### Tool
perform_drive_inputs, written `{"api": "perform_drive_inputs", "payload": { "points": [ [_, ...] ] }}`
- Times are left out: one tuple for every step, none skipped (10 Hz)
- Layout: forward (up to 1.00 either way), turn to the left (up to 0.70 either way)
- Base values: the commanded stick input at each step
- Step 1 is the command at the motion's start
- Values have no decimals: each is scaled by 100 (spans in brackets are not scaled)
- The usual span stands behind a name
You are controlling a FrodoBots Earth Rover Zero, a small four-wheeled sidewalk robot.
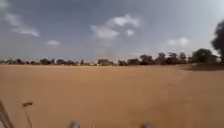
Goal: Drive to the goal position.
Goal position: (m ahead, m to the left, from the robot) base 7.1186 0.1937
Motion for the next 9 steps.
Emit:
{"api": "perform_drive_inputs", "payload": {
  "points": [
    [100, 0],
    [100, 0],
    [100, 0],
    [100, 0],
    [100, 0],
    [100, 0],
    [100, 0],
    [100, 0],
    [100, 0]
  ]
}}
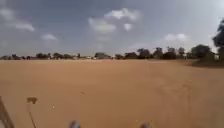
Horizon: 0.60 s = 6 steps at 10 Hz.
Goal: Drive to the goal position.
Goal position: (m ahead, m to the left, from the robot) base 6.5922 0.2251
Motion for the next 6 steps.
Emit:
{"api": "perform_drive_inputs", "payload": {
  "points": [
    [100, 0],
    [100, 0],
    [100, 0],
    [100, 0],
    [100, 0],
    [100, 0]
  ]
}}
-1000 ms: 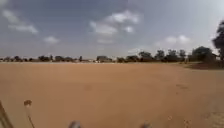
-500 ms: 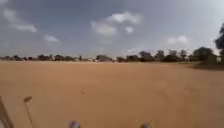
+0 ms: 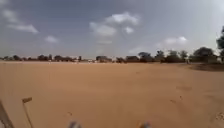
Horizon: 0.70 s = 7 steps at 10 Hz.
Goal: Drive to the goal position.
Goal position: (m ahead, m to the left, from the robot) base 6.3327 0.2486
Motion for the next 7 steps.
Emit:
{"api": "perform_drive_inputs", "payload": {
  "points": [
    [100, 0],
    [100, 0],
    [100, 0],
    [100, 0],
    [100, 0],
    [100, 0],
    [100, 0]
  ]
}}
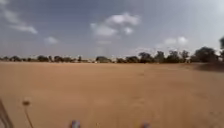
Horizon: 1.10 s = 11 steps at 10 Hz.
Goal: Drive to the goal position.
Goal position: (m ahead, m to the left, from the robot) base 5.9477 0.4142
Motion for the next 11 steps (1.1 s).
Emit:
{"api": "perform_drive_inputs", "payload": {
  "points": [
    [100, 0],
    [100, 0],
    [100, 0],
    [100, 0],
    [100, 0],
    [100, 0],
    [100, 0],
    [100, 0],
    [100, 0],
    [100, 0],
    [100, 0]
  ]
}}
